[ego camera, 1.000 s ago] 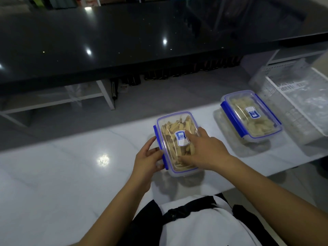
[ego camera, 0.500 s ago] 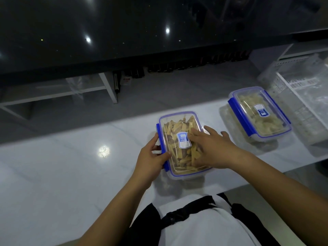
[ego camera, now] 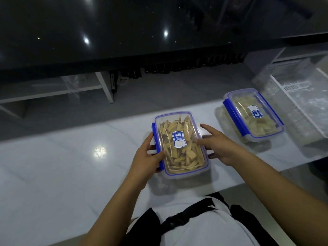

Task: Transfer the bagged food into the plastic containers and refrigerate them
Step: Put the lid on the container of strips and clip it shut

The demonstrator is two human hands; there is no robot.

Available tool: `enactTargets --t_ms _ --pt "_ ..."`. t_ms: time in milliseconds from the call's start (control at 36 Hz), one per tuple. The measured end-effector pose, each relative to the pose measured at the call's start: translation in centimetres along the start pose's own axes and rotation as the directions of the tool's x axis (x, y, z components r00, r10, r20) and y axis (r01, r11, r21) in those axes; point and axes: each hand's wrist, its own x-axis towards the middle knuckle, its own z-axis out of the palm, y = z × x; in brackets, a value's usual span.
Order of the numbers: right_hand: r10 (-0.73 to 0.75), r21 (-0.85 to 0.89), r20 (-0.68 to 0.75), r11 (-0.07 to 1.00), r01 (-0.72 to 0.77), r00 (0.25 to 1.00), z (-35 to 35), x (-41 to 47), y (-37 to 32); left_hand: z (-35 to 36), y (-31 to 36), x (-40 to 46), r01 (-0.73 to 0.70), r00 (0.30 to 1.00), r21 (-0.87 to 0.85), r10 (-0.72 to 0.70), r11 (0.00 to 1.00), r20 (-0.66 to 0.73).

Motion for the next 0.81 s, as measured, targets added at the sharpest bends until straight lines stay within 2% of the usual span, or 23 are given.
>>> enactTargets --t_ms 56,111,222,417,639,806 --pt "0.084 0.012 0.054 0.996 -0.085 0.995 -0.8 0.4 -0.3 0.0 0.1 0.0 0.007 1.0 0.006 -0.007 1.0 -0.002" --pt "0.106 -0.048 0.046 0.993 -0.104 0.993 -1.4 0.7 -0.8 -0.1 0.2 0.0 0.014 1.0 0.007 -0.014 1.0 0.001" --pt "0.047 -0.145 -0.043 0.988 -0.053 0.998 -2.1 0.9 -1.4 -0.1 0.3 0.0 0.033 0.999 0.0 -0.033 0.999 0.0" --pt "-0.043 -0.286 -0.074 0.958 0.02 0.996 -1.1 0.9 -1.8 -0.1 0.5 0.2 0.034 0.999 0.049 -0.033 0.998 -0.013" --pt "-0.089 -0.373 -0.116 0.927 0.04 0.989 0.1 0.9 -2.1 0.3 0.5 0.5 0.011 1.0 0.145 -0.006 0.989 -0.029" --pt "-0.101 -0.387 -0.096 0.92 0.056 0.99 0.0 0.7 -2.2 0.3 0.6 0.6 0.006 1.0 0.15 -0.002 0.989 -0.028"
